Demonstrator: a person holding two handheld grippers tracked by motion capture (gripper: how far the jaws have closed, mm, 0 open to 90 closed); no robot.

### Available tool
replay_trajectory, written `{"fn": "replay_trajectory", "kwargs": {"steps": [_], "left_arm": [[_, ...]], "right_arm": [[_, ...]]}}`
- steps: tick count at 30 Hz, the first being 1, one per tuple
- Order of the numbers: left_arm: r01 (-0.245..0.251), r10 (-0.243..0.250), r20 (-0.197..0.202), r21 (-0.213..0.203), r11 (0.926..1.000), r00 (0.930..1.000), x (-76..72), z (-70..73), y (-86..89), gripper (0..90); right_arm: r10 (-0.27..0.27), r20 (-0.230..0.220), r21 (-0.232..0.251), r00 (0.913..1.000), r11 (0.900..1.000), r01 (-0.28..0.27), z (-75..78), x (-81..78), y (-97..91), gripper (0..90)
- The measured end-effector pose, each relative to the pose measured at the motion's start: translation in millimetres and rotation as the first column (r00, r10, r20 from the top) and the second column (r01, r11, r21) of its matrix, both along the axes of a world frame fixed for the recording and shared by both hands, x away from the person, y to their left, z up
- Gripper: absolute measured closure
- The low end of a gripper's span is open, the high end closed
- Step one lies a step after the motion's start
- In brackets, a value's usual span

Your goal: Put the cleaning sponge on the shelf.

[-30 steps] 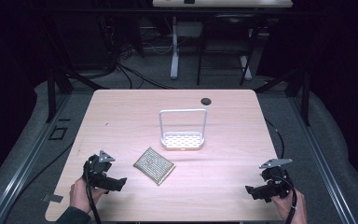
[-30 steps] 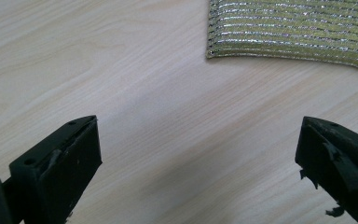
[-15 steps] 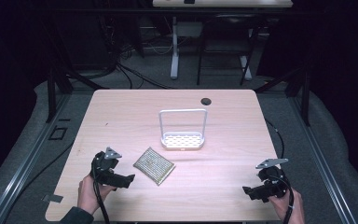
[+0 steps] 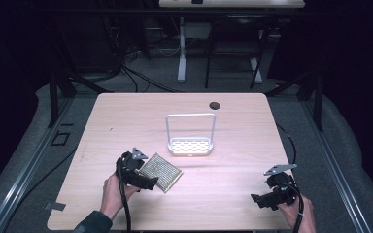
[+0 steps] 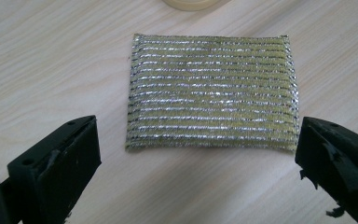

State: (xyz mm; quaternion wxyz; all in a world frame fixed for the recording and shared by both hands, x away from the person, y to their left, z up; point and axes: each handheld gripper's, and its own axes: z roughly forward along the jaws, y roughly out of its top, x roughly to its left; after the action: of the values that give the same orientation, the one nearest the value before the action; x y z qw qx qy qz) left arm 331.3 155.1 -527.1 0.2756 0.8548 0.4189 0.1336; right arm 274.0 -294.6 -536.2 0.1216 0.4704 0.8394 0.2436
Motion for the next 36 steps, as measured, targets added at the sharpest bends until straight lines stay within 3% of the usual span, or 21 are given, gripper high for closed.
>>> {"fn": "replay_trajectory", "kwargs": {"steps": [11, 22, 25, 36], "left_arm": [[0.027, -0.026, -0.024, 0.045, 0.9986, 0.9994, 17.8, -16.1, -27.0, 0.0], [0.012, -0.009, -0.051, 0.072, 0.9973, 0.9987, 26.3, -27.1, -32.0, 0.3], [0.017, -0.014, -0.057, 0.059, 0.9981, 0.9983, 26.8, -29.0, -32.1, 6.7], [0.024, -0.022, -0.045, 0.04, 0.9989, 0.9988, 22.8, -31.8, -28.3, 17.0]], "right_arm": [[0.009, 0.003, -0.007, 1.0, 0.9999, -0.009, 0.4, -0.4, 0.1, 2.6], [0.014, 0.001, -0.004, 0.9999, 0.9999, -0.014, 1.0, -1.1, 0.6, 2.6], [0.013, -0.005, -0.005, 0.9999, 0.9999, -0.013, 0.1, -0.3, 0.5, 2.7], [0.012, 0.004, 0.0, 0.9999, 0.9999, -0.012, 1.8, -2.0, 0.6, 2.9]]}}
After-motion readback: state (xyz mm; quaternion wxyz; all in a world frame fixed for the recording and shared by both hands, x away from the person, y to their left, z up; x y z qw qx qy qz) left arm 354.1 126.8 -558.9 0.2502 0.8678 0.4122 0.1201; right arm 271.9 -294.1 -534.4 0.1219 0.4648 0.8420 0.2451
